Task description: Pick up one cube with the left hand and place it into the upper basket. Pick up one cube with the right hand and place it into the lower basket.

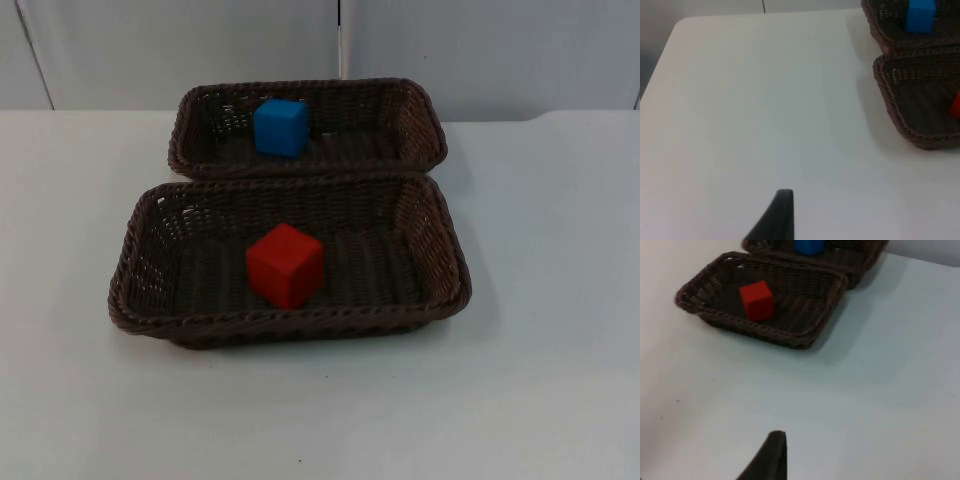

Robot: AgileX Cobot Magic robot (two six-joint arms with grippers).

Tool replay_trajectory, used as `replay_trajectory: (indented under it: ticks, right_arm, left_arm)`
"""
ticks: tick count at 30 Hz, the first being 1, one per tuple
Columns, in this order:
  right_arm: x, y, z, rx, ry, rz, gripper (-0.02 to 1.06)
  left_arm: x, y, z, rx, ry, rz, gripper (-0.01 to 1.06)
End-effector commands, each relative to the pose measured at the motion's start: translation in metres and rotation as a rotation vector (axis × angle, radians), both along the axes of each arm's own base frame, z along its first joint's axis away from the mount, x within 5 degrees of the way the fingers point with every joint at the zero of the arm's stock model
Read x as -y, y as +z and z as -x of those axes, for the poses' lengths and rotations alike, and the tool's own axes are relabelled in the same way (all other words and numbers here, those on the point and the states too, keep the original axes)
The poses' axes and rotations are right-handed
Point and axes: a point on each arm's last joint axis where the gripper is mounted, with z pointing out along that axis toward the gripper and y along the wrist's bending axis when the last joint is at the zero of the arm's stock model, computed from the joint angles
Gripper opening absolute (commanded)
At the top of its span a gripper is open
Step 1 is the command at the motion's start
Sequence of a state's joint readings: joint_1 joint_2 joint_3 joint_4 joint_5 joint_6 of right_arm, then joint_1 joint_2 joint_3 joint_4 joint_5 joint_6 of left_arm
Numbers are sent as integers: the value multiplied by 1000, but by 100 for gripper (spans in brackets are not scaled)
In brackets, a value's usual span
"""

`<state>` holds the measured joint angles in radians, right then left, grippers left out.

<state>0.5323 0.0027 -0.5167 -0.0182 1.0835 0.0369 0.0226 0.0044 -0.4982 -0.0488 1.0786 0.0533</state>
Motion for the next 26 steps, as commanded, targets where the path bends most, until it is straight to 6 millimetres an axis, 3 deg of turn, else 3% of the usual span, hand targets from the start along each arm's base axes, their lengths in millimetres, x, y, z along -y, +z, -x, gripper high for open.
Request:
replay_trajectory:
  ticks: [1, 26]
  right_arm:
    - [0, 0, 0, 4, -43, -5, 105]
    - [-3, 0, 2, 5, -410, -5, 105]
  left_arm:
    - [0, -1, 0, 2, 9, -1, 105]
    - [0, -1, 0, 2, 9, -1, 105]
